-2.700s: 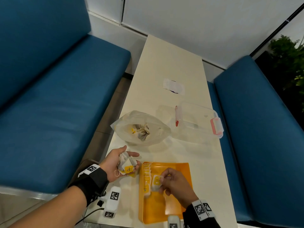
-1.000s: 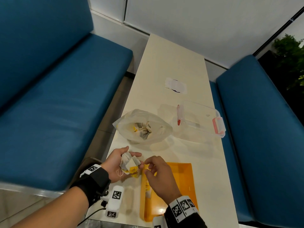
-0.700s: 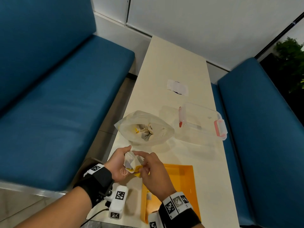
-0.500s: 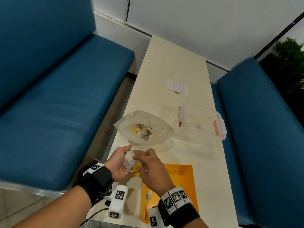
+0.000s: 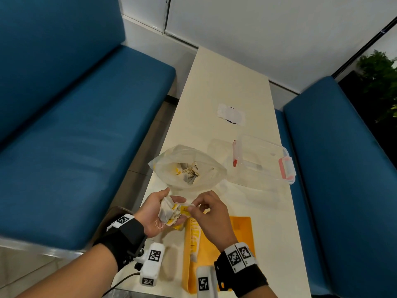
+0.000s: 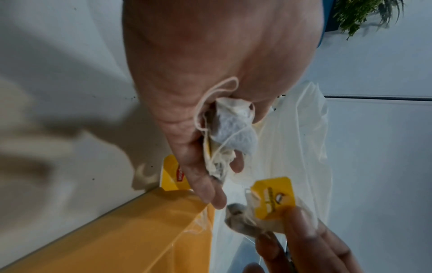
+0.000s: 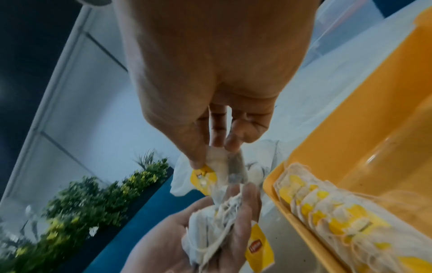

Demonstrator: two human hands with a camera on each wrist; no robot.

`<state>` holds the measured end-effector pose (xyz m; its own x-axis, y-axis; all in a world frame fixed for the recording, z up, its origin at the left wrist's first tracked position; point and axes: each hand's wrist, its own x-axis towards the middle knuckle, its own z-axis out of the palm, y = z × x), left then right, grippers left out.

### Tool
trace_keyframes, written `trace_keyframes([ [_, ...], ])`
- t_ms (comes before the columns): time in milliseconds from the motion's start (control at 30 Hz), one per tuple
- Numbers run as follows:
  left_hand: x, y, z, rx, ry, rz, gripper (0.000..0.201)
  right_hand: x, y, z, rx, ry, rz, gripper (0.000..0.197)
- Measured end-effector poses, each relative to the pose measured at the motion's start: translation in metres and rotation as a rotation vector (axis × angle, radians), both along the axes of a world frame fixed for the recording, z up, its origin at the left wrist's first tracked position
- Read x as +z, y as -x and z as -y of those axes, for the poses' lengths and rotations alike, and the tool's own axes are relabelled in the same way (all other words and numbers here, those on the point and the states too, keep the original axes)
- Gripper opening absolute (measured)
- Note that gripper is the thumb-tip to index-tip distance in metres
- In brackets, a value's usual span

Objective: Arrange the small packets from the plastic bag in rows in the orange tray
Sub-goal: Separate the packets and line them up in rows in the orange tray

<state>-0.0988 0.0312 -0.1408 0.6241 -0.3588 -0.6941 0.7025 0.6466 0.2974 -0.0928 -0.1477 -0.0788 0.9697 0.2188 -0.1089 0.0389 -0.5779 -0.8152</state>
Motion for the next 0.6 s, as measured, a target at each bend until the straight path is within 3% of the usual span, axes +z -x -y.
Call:
trace_keyframes([
  [167, 0.004, 0.002, 0.001, -0.018, 0.064, 0.026, 0.050, -0.002, -0.005, 0.008, -0.135, -0.145, -0.174, 0.010],
  [333, 0.013, 0.005, 0.004, -0.092, 0.032, 0.171, 0.040, 0.000, -0.005, 0.009, -0.228, -0.301, -0.285, 0.012],
  [467, 0.014, 0.007, 0.004, -0.180, -0.089, 0.285, 0.042, -0.003, -0.003, 0.006, -0.250, -0.321, -0.314, 0.013],
  [600, 0.019, 0.007, 0.005, -0.205, -0.208, 0.337, 0.019, -0.005, -0.003, 0.005, -0.254, -0.293, -0.337, 0.013],
])
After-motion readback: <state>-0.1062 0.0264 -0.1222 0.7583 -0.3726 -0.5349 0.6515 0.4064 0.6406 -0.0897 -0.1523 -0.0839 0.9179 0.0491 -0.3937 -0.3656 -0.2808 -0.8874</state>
